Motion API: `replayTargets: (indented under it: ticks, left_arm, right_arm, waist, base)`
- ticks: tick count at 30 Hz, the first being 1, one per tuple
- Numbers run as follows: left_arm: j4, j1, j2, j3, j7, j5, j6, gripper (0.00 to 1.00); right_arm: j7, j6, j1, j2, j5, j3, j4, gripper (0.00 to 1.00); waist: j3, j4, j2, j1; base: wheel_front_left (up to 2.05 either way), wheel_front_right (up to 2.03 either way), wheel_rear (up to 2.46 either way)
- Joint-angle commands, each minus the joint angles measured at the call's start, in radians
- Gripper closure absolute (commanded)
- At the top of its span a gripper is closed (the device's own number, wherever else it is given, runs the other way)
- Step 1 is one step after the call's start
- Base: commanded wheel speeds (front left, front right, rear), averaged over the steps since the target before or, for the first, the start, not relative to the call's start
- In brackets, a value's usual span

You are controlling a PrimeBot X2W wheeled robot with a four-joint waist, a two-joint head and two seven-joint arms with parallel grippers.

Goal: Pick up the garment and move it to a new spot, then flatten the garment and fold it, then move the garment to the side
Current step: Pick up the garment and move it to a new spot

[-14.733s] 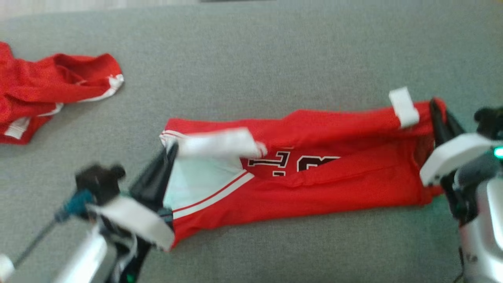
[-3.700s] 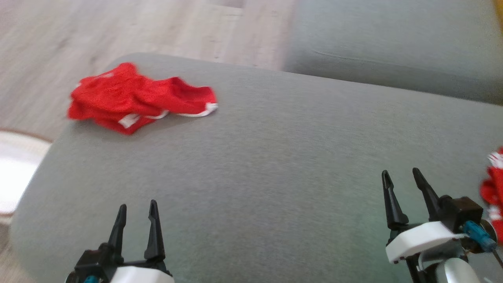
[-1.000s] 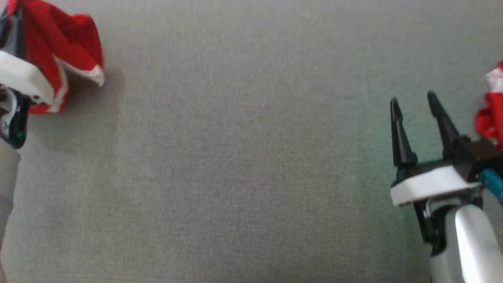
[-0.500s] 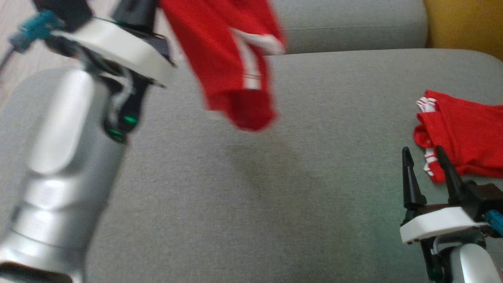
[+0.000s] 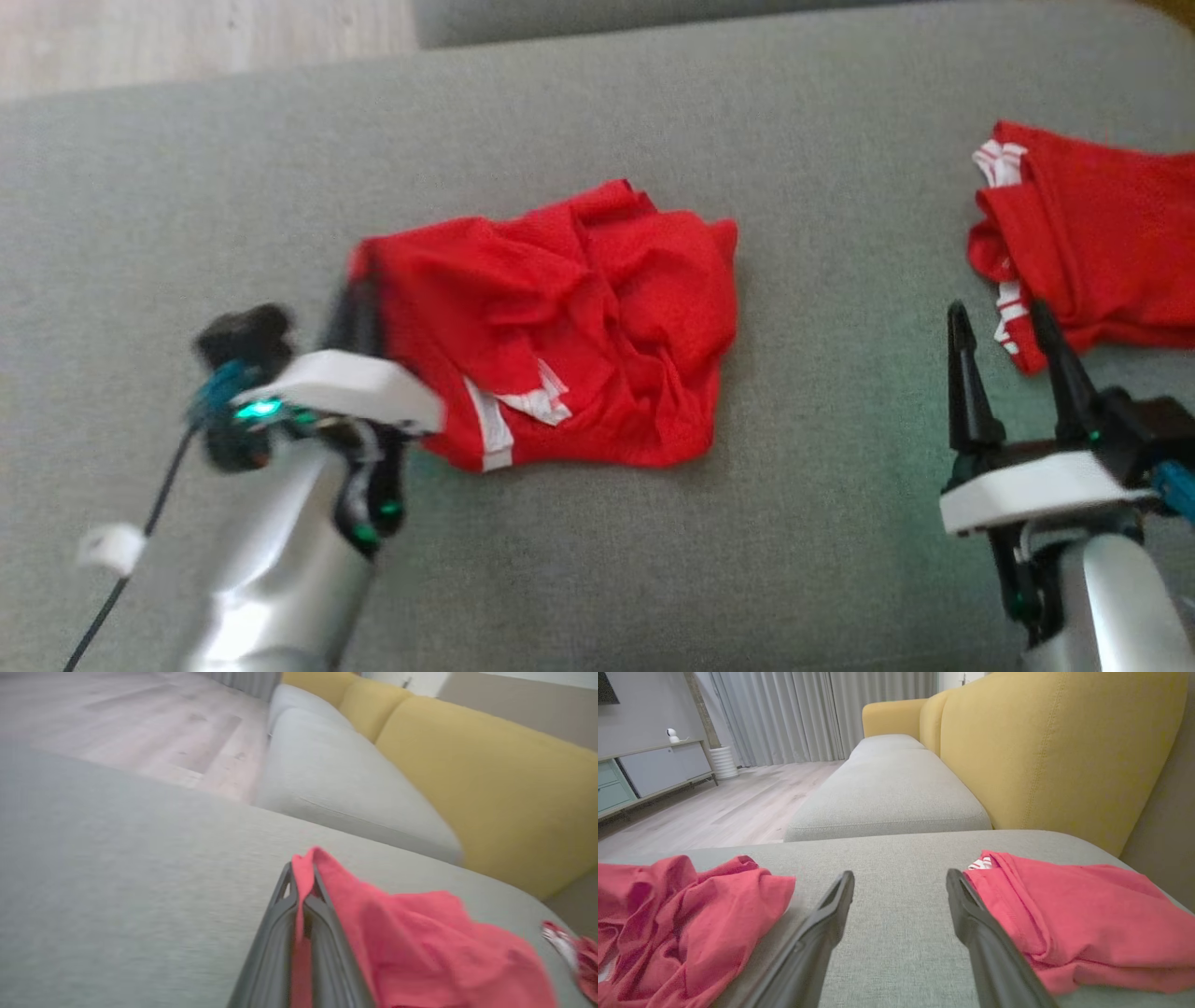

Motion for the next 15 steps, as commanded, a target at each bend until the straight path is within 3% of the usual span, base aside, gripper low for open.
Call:
replayTargets:
  ticks: [1,3,4,5,6,15]
  left_arm:
    - [0.017,-0.06,0.033,0.071,-0.063,0.011,0.017,1.0]
    - [0.084,-0.068,0.039,0.089,-0.098,0.014,0.02,1.0]
    - [0.109,-0.074,0.04,0.093,-0.109,0.016,0.016,0.7]
    - [0.129,-0.079,0.039,0.095,-0.119,0.019,0.01,0.21]
    - [0.146,-0.085,0.034,0.1,-0.128,0.018,0.003,0.0]
    - [0.155,-0.097,0.011,0.108,-0.157,0.093,-0.059,0.0]
  right_arm:
    - [-0.013,-0.001,-0.046,-0.005,-0.006,0.024,-0.032,0.0]
    - [-0.015,-0.001,-0.054,-0.005,-0.01,0.02,-0.03,0.0]
    - [-0.016,-0.001,-0.057,-0.005,-0.012,0.017,-0.03,0.0]
    - [-0.017,-0.001,-0.06,-0.005,-0.015,0.016,-0.028,0.0]
    - [-0.017,-0.001,-0.062,-0.005,-0.017,0.015,-0.027,0.0]
    - [-0.013,-0.001,-0.067,-0.005,-0.034,0.014,-0.02,0.0]
  waist:
    - [0.049,-0.023,0.0,-0.0002]
    - [0.067,-0.023,0.0,-0.0002]
    - [0.076,-0.021,0.0,-0.0002]
    - [0.08,-0.019,0.0,-0.0002]
    - [0.083,-0.016,0.0,-0.0002]
    - [0.03,0.028,0.0,-0.0002]
  base:
    - [0.0,0.0,0.0]
    - [0.0,0.0,0.0]
    - [0.0,0.0,0.0]
    - [0.0,0.0,0.0]
    - [0.0,0.0,0.0]
    - [0.0,0.0,0.0]
